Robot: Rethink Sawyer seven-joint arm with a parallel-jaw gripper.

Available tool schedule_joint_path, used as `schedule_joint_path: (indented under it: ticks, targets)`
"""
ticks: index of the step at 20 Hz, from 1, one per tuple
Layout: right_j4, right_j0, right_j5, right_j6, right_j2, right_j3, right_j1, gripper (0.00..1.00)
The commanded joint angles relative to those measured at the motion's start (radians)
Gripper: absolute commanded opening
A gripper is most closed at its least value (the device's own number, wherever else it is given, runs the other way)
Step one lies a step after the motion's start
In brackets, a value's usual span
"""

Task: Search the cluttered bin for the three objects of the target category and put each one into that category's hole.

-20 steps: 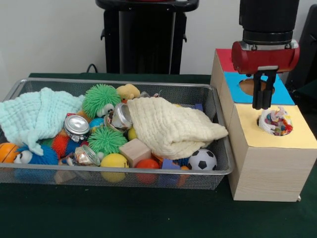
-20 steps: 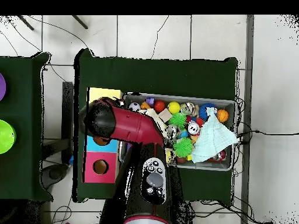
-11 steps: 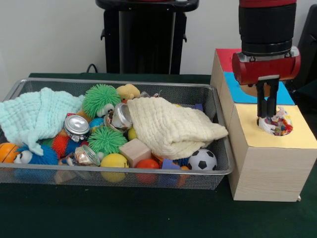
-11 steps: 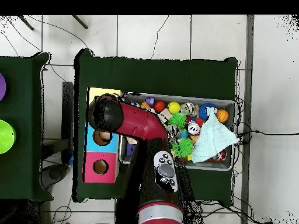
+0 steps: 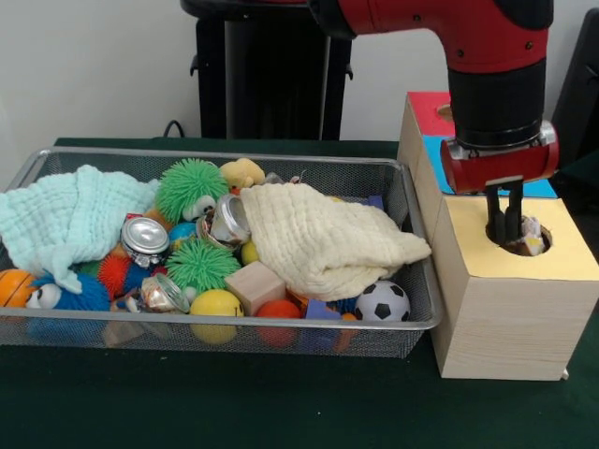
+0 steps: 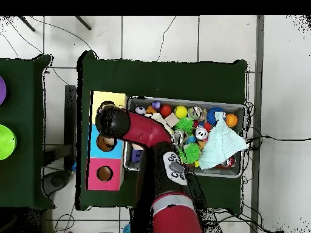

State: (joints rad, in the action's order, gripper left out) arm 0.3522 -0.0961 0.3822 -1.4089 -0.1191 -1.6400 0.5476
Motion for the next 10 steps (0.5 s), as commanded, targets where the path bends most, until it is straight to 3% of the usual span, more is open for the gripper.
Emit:
schedule_joint_path:
  ticks: [1, 7, 10]
  targets:
    - [-0.009, 0.006, 0.011, -0.17, -0.073, -0.038, -0.118, 0.0]
    - [-0.018, 0.012, -0.009, -0.164, -0.064, -0.004, -0.177, 0.0]
    - [-0.017, 0.019, -0.005, -0.176, -0.052, -0.011, -0.145, 0.0]
